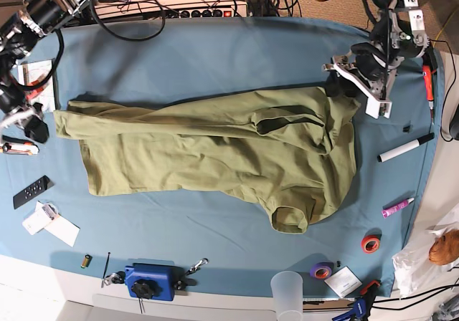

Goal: Layout the t-shirt on the table in an organized manner, then fold the t-shirt properly
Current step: 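Grasp the shirt's collar-side corners with both grippers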

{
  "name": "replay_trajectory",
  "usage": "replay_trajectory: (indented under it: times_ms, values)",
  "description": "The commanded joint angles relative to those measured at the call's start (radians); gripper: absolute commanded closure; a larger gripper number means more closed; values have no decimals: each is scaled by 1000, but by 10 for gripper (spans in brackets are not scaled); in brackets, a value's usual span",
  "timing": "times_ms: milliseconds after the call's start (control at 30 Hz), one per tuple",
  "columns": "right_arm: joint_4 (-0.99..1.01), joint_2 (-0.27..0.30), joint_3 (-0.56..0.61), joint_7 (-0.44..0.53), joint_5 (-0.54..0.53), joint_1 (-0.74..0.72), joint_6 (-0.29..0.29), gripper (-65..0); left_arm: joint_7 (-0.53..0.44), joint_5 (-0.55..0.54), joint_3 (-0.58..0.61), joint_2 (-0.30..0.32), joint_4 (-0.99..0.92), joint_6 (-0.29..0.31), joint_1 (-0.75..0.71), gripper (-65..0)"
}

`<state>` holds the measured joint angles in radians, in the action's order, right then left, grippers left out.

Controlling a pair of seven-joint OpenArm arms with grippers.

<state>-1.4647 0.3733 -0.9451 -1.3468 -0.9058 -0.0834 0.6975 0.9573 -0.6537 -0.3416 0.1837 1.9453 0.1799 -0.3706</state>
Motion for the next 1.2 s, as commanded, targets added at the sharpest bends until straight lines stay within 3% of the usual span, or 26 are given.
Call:
replay_trajectory:
  times_ms: [0, 200, 300, 400, 533, 700, 900, 1033, 1167]
  values:
    - [-16, 26, -24, -5, -21, -10, 1, -184, -16, -19, -4, 8, 13, 4, 3, -284]
    - [-13, 23, -55, -26, -6, 98, 1, -184, -42, -31, -1, 6, 13, 5, 4, -284]
    - [-13, 23, -56, -11, -6, 152, 1, -184, -41, -38, -1, -7, 13, 55, 19, -283]
    - [-13, 23, -56, -11, -14, 179, 1, -184, -41, -56, 4, -12, 13, 57, 29, -283]
    - [-13, 23, -56, -12, -15, 183, 1, -184, -58, 8, 56, -12, 13, 55, 30, -283]
    - [-13, 23, -56, -11, -32, 183, 1, -184, -91, 172, 138, -11, 13, -36, 39, -284]
    - [-13, 23, -56, 2, -32, 183, 1, -184, -45, 262, 65, -11, 93, -79, 40, -283]
    - [-13, 23, -56, 13, -32, 182, 1, -184, -7, 240, -49, 0, 146, -79, 29, -283]
    - [-13, 23, -56, 12, -32, 183, 1, -184, 0, 66, -141, -2, 115, -69, -19, -283]
